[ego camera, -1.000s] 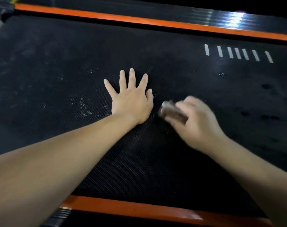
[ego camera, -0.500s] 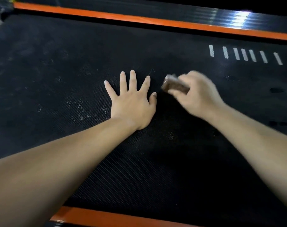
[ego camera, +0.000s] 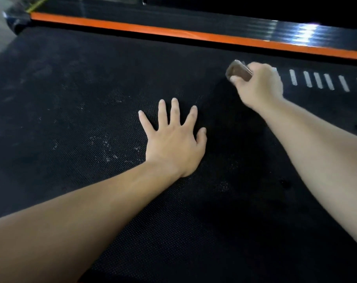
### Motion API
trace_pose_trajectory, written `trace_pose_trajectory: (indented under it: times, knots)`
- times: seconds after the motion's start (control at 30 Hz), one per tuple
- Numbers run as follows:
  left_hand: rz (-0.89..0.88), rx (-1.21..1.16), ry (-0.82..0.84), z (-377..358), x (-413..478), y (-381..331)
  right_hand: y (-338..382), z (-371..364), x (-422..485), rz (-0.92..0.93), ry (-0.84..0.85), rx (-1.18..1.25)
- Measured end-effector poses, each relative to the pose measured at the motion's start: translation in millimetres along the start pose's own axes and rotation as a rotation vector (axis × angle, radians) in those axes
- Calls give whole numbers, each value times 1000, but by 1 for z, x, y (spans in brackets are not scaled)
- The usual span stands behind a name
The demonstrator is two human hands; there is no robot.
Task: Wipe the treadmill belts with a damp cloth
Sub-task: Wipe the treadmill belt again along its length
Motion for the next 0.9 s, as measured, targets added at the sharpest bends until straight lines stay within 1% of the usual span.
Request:
trace_pose_trajectory:
  times: [0.03, 0.07, 0.17, 0.2, 0.23, 0.33, 0.37, 0.4, 0.43, 0.5, 0.57, 0.6, 0.63, 0.7, 0.73, 0.77, 0.8, 0.9]
  knots:
    - [0, 1, -2, 0, 0, 0, 7, -6, 2, 14, -11, -15]
    - [-1, -2, -4, 1, 0, 0, 16, -12, -2, 70, 6, -11]
    - [-2, -13, -12, 1, 1, -1, 37, -18, -18, 279, 137, 86]
    - [-1, -12, -12, 0, 1, -1, 35, -16, -13, 296, 146, 78]
    - [-3, -12, -14, 0, 1, -1, 31, -14, -2, 263, 124, 50]
    - [-7, -27, -22, -2, 0, 0, 14, -9, 41, -39, 43, 27]
    - [-8, -31, -24, -1, 1, 0, 13, -11, 46, -90, 20, 20]
    - [-7, -30, -23, 0, 1, -1, 17, -15, 46, -68, 8, 5]
    - [-5, -26, -20, 0, 0, -1, 22, -20, 42, -8, 19, 7]
    - [-3, -15, -21, 1, 1, -2, 33, -26, 25, 158, 75, 49]
    - [0, -18, -22, 1, 1, -3, 32, -25, 16, 243, 118, 48]
    - [0, -18, -26, 1, 1, -3, 31, -23, 22, 213, 97, 29]
    - [-2, -20, -28, 1, 1, -3, 27, -22, 35, 129, 60, 8]
    - [-8, -28, -31, 0, 0, -2, 21, -19, 60, -94, 10, 1]
    - [-12, -30, -32, 0, 0, -2, 22, -21, 67, -170, -1, 6]
    - [-13, -30, -31, 0, 1, -1, 26, -25, 69, -177, -7, 1]
    - [-9, -28, -29, 0, 1, -1, 35, -31, 66, -128, 6, 5]
    - [-12, -28, -30, 0, 1, -1, 46, -40, 47, 115, 72, 69]
Point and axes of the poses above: each hand's wrist, its own x-axis towards the middle knuckle, its own z-axis out of the back of the hand, y = z × x, the point moved 1 cm from there along x, towards the middle knuckle, and after that the axes turned 6 degrees about z, right-handed, at the moved point
